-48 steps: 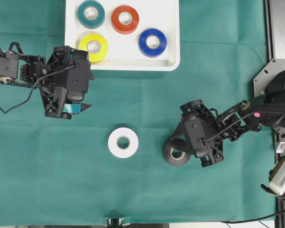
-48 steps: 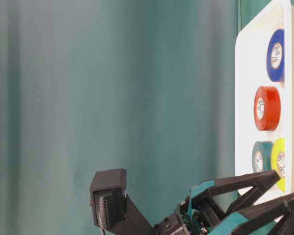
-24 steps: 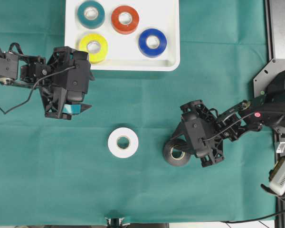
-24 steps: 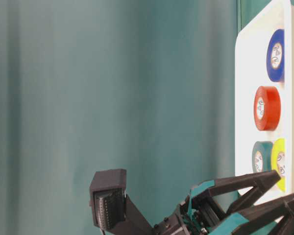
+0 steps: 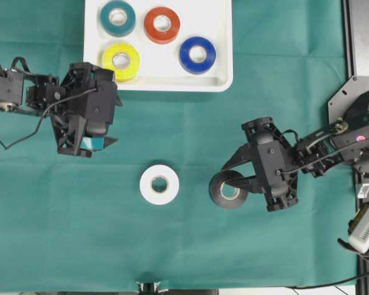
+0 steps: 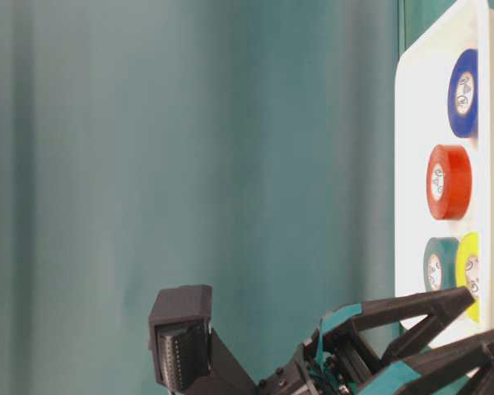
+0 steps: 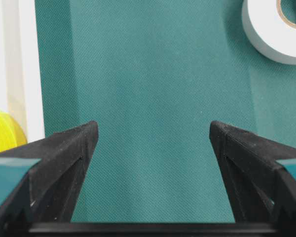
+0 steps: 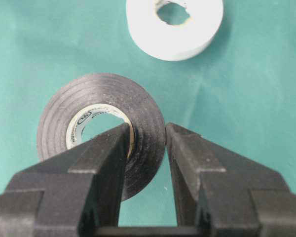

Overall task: Put the tape alternately from left to right into the white case.
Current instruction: 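Lift the black roll and carry it up toward the tray's top right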

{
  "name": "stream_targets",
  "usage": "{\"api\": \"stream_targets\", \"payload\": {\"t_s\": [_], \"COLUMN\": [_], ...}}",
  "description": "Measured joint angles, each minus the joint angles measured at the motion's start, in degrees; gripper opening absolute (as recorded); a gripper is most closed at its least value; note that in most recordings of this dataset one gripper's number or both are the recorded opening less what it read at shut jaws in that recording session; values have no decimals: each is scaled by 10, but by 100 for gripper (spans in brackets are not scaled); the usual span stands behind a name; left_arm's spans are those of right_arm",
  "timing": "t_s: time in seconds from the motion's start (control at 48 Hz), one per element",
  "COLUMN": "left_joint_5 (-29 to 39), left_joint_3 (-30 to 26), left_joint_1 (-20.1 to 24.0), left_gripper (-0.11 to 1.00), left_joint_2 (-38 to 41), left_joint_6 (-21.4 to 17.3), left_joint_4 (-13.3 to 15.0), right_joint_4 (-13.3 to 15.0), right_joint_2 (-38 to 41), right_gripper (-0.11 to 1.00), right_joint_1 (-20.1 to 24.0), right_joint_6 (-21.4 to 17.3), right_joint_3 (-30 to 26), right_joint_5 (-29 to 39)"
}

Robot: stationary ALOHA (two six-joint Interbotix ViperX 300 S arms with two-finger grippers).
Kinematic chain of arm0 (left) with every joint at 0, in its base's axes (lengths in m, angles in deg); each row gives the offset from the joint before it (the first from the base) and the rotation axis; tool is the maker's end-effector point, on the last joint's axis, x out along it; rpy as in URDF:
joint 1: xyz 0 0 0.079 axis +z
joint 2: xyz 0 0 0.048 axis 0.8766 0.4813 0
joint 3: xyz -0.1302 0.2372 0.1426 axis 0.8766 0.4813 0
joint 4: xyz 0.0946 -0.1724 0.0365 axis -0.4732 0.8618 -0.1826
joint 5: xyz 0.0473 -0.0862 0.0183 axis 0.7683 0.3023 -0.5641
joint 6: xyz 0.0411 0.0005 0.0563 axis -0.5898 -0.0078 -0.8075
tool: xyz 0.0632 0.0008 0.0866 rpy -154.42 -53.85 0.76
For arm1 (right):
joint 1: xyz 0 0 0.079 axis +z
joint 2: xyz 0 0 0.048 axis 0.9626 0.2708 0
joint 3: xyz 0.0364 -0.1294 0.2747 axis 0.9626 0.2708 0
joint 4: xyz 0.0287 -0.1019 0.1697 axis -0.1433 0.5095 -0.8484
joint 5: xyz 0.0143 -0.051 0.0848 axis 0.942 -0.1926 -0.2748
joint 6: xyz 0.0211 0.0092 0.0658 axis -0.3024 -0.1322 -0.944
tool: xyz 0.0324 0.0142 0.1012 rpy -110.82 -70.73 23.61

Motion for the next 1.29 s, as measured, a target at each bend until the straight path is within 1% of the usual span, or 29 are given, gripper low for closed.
{"api": "stream_targets", "payload": {"t_s": [0.187,0.333,0.708,0.999,1.103,1.291], "left_joint_5": [-2,0,0,-2,0,-2], "left_joint_3": [0,0,0,0,0,0], "left_joint_1": [-2,-4,-11,-18,-19,-24], "left_gripper": [97,97,97,97,97,97], "left_joint_2": [0,0,0,0,0,0], "left_joint_6": [0,0,0,0,0,0], "left_joint_4": [1,1,0,0,1,1], "right_joint_4": [-1,0,2,4,12,36], "right_joint_2": [-4,-4,-4,17,25,41], "right_gripper": [0,0,0,0,0,0], "right_joint_1": [-15,-40,-148,-238,-267,-302], "right_joint_6": [0,0,2,8,8,8], "right_joint_3": [-2,-4,-16,-31,-40,-55], "right_joint_5": [13,14,17,16,16,15]}}
